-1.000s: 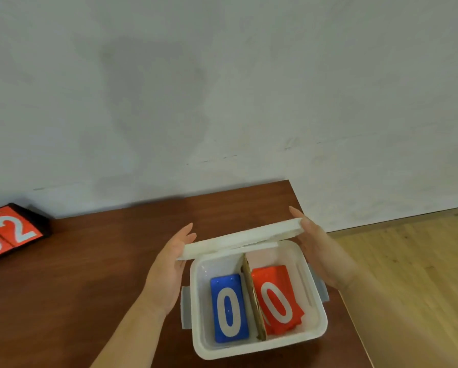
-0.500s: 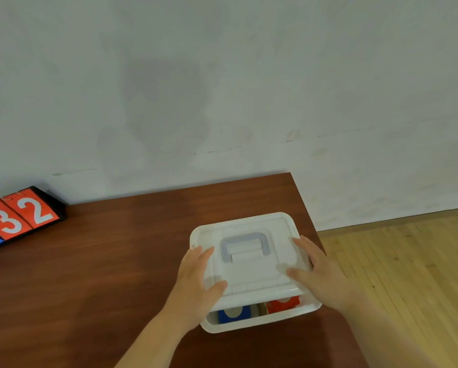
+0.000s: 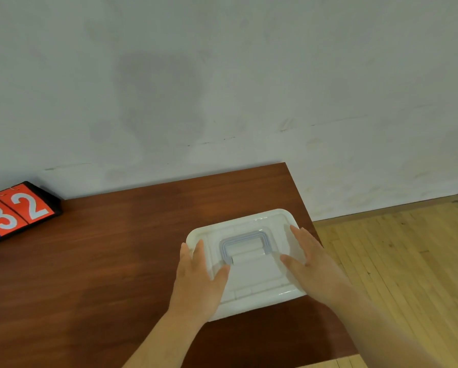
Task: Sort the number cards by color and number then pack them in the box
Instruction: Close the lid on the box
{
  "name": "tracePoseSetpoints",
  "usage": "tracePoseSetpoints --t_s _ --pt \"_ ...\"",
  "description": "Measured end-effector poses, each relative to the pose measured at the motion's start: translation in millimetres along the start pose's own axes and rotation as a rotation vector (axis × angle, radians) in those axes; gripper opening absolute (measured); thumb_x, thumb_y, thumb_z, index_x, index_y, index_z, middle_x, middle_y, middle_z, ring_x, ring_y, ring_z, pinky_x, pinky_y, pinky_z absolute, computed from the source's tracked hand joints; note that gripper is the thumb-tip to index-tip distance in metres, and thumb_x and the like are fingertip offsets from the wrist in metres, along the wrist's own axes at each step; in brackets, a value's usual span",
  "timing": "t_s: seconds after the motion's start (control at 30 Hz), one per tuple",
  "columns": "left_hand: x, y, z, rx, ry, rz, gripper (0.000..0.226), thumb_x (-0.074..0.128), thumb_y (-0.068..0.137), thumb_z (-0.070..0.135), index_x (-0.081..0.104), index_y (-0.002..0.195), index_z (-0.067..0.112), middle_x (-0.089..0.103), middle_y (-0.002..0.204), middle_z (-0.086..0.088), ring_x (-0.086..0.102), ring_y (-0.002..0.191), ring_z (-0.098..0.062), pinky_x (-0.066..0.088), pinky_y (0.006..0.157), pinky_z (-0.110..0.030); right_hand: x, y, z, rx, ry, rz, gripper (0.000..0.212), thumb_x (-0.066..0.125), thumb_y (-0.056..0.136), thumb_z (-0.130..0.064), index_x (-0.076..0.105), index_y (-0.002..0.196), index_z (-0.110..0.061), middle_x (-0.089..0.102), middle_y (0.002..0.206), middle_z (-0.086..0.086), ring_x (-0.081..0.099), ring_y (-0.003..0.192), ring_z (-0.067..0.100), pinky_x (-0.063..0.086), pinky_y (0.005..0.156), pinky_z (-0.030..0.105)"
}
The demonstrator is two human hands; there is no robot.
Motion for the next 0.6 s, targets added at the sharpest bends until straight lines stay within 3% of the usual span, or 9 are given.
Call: tracePoseSetpoints --t_s 0.07,0.13,0.47,0.6 --pt "13.7 -8.3 -4.9 0.013 0.141 -0.017 0.086 0.041 0.096 0.067 -0.006 0.159 0.034 -0.021 0.167 -0.005 -0.002 0.157 -0.028 0.018 0.126 -0.045 12.7 -6.5 8.4 -0.023 -0.141 0.0 0.075 0.043 0.099 -0.06 0.001 0.16 -0.042 -0.009 0.17 -0.011 -0.005 0.157 0.016 0.014 0.124 0.044" --pt "22.5 -11.0 -8.1 0.047 0.247 0.013 0.086 0.035 0.097 0.069 -0.015 0.159 0.034 -0.033 0.163 -0.01 -0.007 0.157 -0.031 0.013 0.127 -0.046 21.2 -7.7 11.8 -0.057 -0.212 0.034 0.076 0.038 0.1 -0.061 -0.002 0.16 -0.038 -0.014 0.17 -0.006 -0.012 0.156 0.017 0.008 0.125 0.043" --pt "23.8 0.3 -8.1 0.041 0.354 -0.003 0.085 0.03 0.098 0.069 -0.021 0.157 0.035 -0.035 0.161 -0.011 -0.002 0.157 -0.034 0.016 0.126 -0.049 20.7 2.1 11.9 -0.043 -0.269 0.033 0.078 0.038 0.099 -0.062 -0.007 0.158 -0.038 -0.012 0.17 -0.003 -0.003 0.158 0.023 0.025 0.123 0.047" --pt "20.8 0.5 -2.8 -0.003 0.447 -0.029 0.089 0.027 0.095 0.074 -0.023 0.157 0.033 -0.04 0.159 -0.012 -0.02 0.154 -0.037 -0.002 0.126 -0.056 21.0 5.0 12.6 -0.042 -0.303 0.023 0.075 0.033 0.099 -0.063 -0.008 0.156 -0.038 -0.011 0.17 -0.001 -0.001 0.158 0.026 0.029 0.122 0.05"
Point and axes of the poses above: each hand's wrist, its own y-axis towards the middle knuckle, its own x-axis out of the palm, z = x × y, the point moved 6 cm from there along y, towards the middle knuckle
